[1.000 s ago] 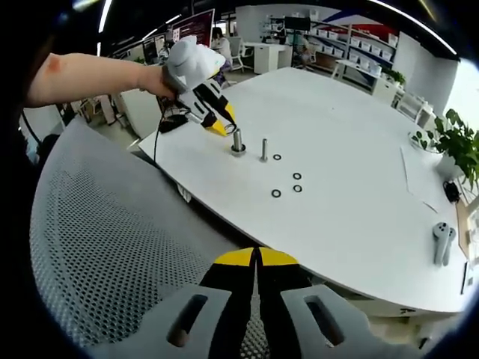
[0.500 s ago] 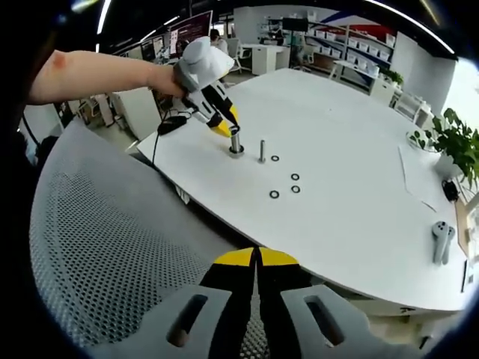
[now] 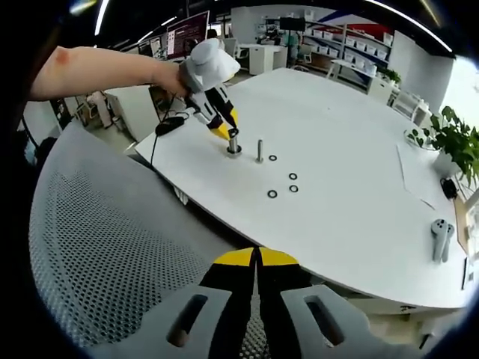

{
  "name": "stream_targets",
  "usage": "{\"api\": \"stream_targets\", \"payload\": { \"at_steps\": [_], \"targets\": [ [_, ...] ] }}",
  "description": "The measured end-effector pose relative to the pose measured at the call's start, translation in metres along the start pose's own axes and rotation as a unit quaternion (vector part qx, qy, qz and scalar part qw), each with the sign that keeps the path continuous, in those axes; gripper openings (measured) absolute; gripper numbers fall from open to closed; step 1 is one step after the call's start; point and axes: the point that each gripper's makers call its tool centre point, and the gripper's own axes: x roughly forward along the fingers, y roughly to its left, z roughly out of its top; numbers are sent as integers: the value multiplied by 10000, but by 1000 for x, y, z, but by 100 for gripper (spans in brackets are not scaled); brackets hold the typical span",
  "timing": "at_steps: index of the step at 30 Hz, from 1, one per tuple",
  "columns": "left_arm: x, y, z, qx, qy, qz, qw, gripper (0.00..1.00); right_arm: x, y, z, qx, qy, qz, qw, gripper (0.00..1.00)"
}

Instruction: Place the washer onto the threaded stud by aligning its center hole with the stud, sliding it down to the base, and recovering from edge contact or off-axis alignment until the washer reaches the visible bottom stop.

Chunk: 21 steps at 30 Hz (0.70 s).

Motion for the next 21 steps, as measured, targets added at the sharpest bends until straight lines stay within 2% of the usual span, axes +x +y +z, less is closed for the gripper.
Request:
{"api": "stream_targets", "payload": {
  "at_steps": [8, 14, 21],
  "targets": [
    [2, 2, 1, 2, 83, -94, 9999, 19, 0, -1, 0, 15, 4, -18, 10000, 4],
    [4, 3, 0, 250, 376, -246, 9987, 19, 0, 0, -1, 10, 23, -11, 10000, 4],
    [6, 3, 1, 310, 720, -565, 9953, 19, 0, 0, -1, 17, 35, -13, 10000, 4]
  ]
}}
